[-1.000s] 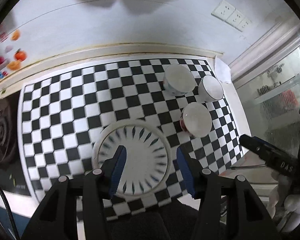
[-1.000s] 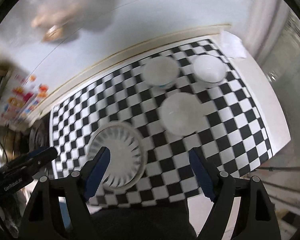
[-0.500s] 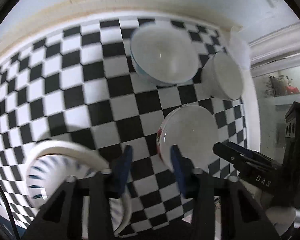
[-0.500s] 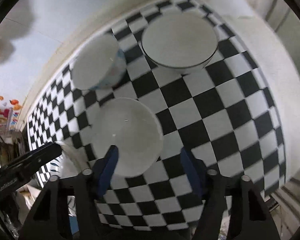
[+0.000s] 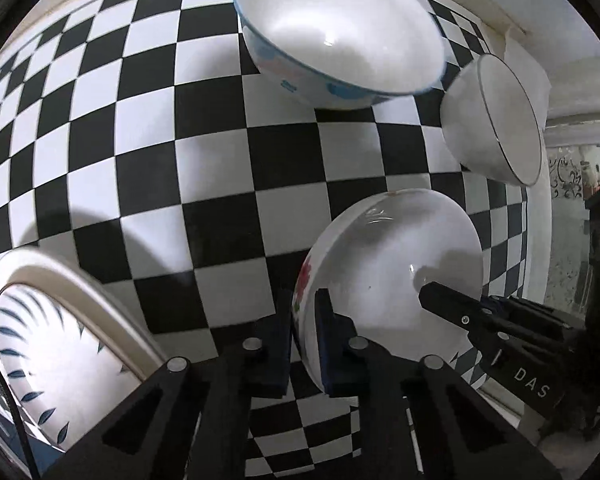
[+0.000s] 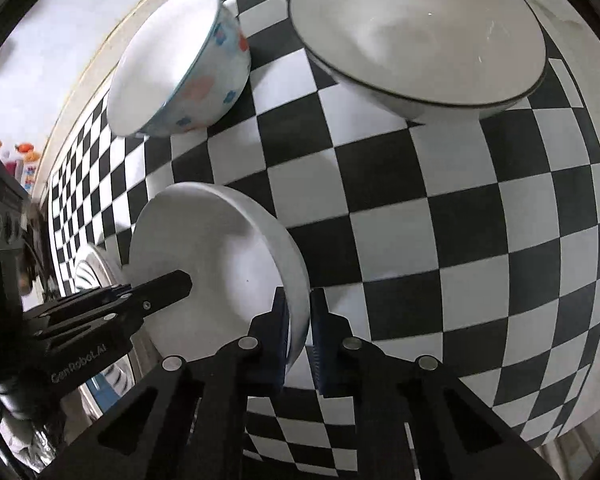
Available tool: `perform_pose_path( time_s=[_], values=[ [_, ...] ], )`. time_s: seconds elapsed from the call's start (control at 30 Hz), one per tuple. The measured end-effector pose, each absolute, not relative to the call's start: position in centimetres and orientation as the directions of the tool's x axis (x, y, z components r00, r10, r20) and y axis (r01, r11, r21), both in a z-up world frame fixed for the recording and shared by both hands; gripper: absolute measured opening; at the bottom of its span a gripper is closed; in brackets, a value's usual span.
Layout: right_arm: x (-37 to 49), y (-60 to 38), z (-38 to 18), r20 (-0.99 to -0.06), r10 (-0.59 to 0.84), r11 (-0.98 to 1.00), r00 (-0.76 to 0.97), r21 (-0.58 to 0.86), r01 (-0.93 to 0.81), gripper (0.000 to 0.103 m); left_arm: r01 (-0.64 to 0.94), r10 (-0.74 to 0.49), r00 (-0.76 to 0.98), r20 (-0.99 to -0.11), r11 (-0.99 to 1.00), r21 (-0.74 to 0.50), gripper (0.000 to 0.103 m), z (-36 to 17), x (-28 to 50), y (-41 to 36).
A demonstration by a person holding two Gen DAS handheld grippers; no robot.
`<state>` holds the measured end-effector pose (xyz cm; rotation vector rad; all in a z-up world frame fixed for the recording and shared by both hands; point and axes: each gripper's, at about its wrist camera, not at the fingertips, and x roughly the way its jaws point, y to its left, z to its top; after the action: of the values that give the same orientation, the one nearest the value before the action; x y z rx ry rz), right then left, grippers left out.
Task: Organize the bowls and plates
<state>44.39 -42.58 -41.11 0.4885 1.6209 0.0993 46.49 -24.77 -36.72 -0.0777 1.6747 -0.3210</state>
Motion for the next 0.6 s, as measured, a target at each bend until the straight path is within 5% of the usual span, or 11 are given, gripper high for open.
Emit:
perform_pose_path(
  time_s=[0.6],
  values=[
    [39.3, -40.1, -40.4, -0.923, 0.376, 0.912, -0.078, 0.354, 0.208, 0.012, 0.161, -0.214, -0.157, -0.964, 0.958, -0.239, 0.009, -36.4, 41.3, -24.5]
  ],
)
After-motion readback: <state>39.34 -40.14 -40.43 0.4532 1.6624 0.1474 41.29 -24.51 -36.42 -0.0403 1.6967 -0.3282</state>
